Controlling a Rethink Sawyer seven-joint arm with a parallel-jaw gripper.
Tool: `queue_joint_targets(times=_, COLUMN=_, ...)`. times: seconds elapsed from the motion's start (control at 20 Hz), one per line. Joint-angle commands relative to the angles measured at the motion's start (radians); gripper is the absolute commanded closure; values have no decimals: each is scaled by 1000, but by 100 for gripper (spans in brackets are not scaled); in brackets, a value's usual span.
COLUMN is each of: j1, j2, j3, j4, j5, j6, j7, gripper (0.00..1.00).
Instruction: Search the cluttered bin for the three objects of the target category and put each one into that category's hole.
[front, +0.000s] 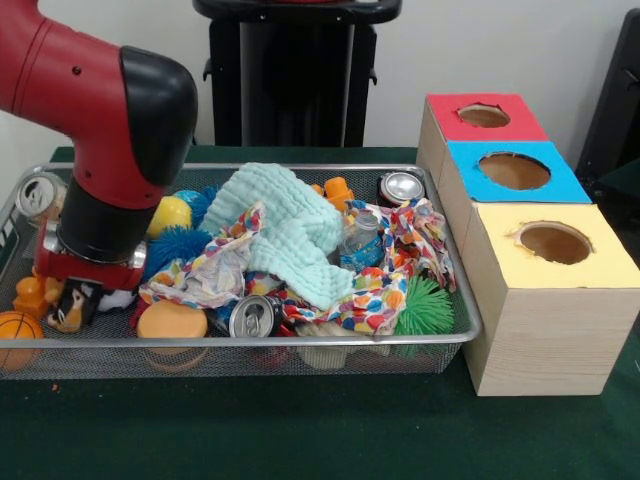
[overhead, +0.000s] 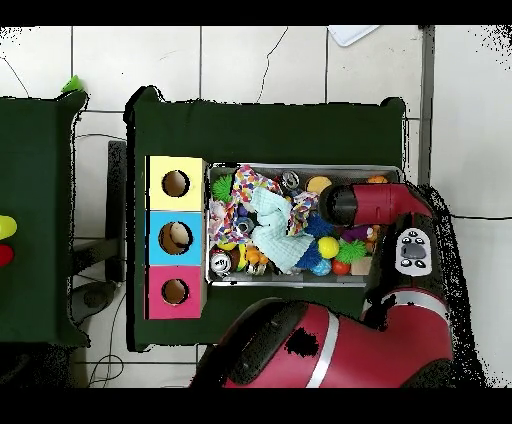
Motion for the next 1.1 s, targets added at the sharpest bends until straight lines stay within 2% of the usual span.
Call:
queue_joint_targets(times=0.05, j1=-94, j2=-116, j3=168, j4=333, j5=18, j6=-26, j7=-76, gripper=100)
queue_joint_targets(times=0.15, j1=-104, j2=-145, j3=201, j4=358, j5=14, j6=-60, j7=-66, gripper=100)
queue_joint_targets(times=0.25, j1=-127, j2=-154, j3=200, j4=416, j5=-28, j6=-161, j7=-31, gripper=100)
queue_joint_targets(times=0.4, j1=-151, j2=-179, j3=235, j4=450, j5=-55, j6=-269, j7=0, gripper=100)
queue_joint_targets(times=0.45, j1=-175, j2=-159, j3=257, j4=411, j5=-58, j6=-269, j7=-26, gripper=100)
queue_joint_targets(times=0.6, j1=-200, j2=-178, j3=287, j4=440, j5=-53, j6=-287, j7=-23, gripper=100)
queue_joint_targets(times=0.85, j1=-225, j2=-167, j3=296, j4=496, j5=-30, j6=-382, j7=74, gripper=100)
queue_joint_targets(times=1.1, j1=-252, j2=-172, j3=316, j4=529, j5=6, j6=-402, j7=115, gripper=100)
